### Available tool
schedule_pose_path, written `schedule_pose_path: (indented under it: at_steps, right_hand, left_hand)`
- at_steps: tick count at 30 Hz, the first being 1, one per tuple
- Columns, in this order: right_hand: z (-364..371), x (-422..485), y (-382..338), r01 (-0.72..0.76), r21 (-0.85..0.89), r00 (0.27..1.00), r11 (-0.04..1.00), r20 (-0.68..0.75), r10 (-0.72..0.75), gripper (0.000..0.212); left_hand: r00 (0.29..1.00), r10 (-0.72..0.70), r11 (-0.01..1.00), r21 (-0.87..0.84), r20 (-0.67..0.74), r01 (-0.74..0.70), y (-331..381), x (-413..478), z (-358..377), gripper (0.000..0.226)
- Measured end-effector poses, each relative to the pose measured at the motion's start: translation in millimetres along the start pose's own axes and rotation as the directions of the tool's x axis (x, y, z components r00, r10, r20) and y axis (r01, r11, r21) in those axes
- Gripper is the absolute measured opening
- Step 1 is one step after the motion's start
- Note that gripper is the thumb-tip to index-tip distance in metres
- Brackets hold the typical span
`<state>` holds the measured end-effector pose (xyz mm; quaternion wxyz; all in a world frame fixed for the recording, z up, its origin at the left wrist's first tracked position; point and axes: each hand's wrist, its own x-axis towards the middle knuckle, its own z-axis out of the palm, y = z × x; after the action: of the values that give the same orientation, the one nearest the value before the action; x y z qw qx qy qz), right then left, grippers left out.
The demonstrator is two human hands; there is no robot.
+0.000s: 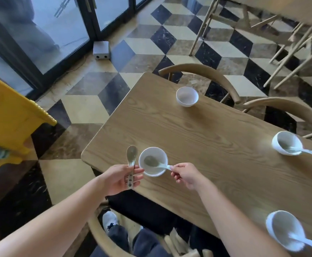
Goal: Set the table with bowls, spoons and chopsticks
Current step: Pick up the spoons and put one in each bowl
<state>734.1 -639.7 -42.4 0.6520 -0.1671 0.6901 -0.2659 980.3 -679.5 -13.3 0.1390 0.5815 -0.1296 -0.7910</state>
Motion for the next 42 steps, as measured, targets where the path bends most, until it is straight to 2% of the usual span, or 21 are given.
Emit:
schedule_pose_path:
  at_steps: [14,16,17,19,20,21,23,25,26,29,31,34,36,37,39,41,42]
  right_hand:
    - [-2,-3,9,-0.034,0.022,0.999,0.999,-0.01,0.034,0.012]
    - [-10,-5,4,-0.023,-0.073,0.997,0.997,-0.078,0.017,0.019]
    - [-15,-5,1,-0.012,-0.156,0.986,0.988,-0.164,-0.014,0.021]
    - [-22,-9,-9,0.035,-0.284,0.926,0.958,-0.351,-0.138,0.021]
    - [-23,-13,-16,0.094,-0.281,0.91,0.955,-0.365,-0.197,0.019]
    - [-22,-19,-24,0.165,-0.242,0.923,0.956,-0.304,-0.237,0.016]
    - [-14,-36,-41,0.235,-0.125,0.969,0.964,-0.045,-0.242,0.013]
    - [-7,-50,-54,0.253,-0.103,0.959,0.962,0.154,-0.236,0.014]
    - [-5,-51,-57,0.276,-0.112,0.949,0.955,0.187,-0.252,0.012]
    - [-13,-47,-67,0.333,-0.129,0.941,0.934,0.104,-0.321,0.01]
    - [-26,-43,-78,0.355,-0.077,0.935,0.932,0.03,-0.353,0.014]
    - [-50,-36,-103,0.375,-0.003,0.925,0.927,-0.059,-0.375,0.011]
    - [-69,-26,-120,0.36,0.033,0.928,0.932,-0.113,-0.354,0.013]
    - [-77,-23,-127,0.351,0.061,0.93,0.934,-0.136,-0.341,0.015]
    - [-92,-10,-141,0.328,0.117,0.937,0.938,-0.169,-0.306,0.014]
    - [-105,8,-153,0.312,0.154,0.941,0.938,-0.187,-0.282,0.012]
    - [-111,17,-159,0.31,0.163,0.941,0.937,-0.192,-0.278,0.011]
  left_hand:
    - [1.0,0.005,0.995,-0.098,0.012,-0.004,-2,13,2,0.024]
    - [1.0,0.021,0.995,-0.102,0.006,-0.02,-1,14,6,0.022]
    - [1.0,0.029,0.994,-0.108,0.005,-0.028,0,14,9,0.021]
    - [0.998,0.054,0.992,-0.118,0.02,-0.052,4,13,19,0.021]
    - [0.997,0.07,0.993,-0.102,0.034,-0.067,7,13,26,0.023]
    - [0.995,0.086,0.994,-0.071,0.044,-0.083,10,12,33,0.024]
    - [0.991,0.117,0.993,-0.026,0.071,-0.116,17,12,52,0.022]
    - [0.98,0.159,0.987,-0.038,0.119,-0.155,25,15,73,0.018]
    - [0.973,0.182,0.982,-0.066,0.145,-0.174,29,17,84,0.017]
    - [0.956,0.24,0.967,-0.133,0.168,-0.22,42,23,113,0.012]
    - [0.949,0.265,0.962,-0.108,0.169,-0.25,51,25,127,0.012]
    - [0.925,0.326,0.928,0.12,0.195,-0.352,73,35,137,0.019]
    - [0.907,0.396,0.818,0.393,0.142,-0.419,90,55,135,0.023]
    - [0.885,0.454,0.71,0.558,0.103,-0.43,97,65,131,0.025]
    - [0.805,0.588,0.37,0.862,0.073,-0.348,111,91,124,0.031]
    - [0.741,0.658,0.041,0.977,0.131,-0.209,122,118,116,0.047]
    - [0.733,0.663,-0.067,0.987,0.155,-0.148,126,132,112,0.057]
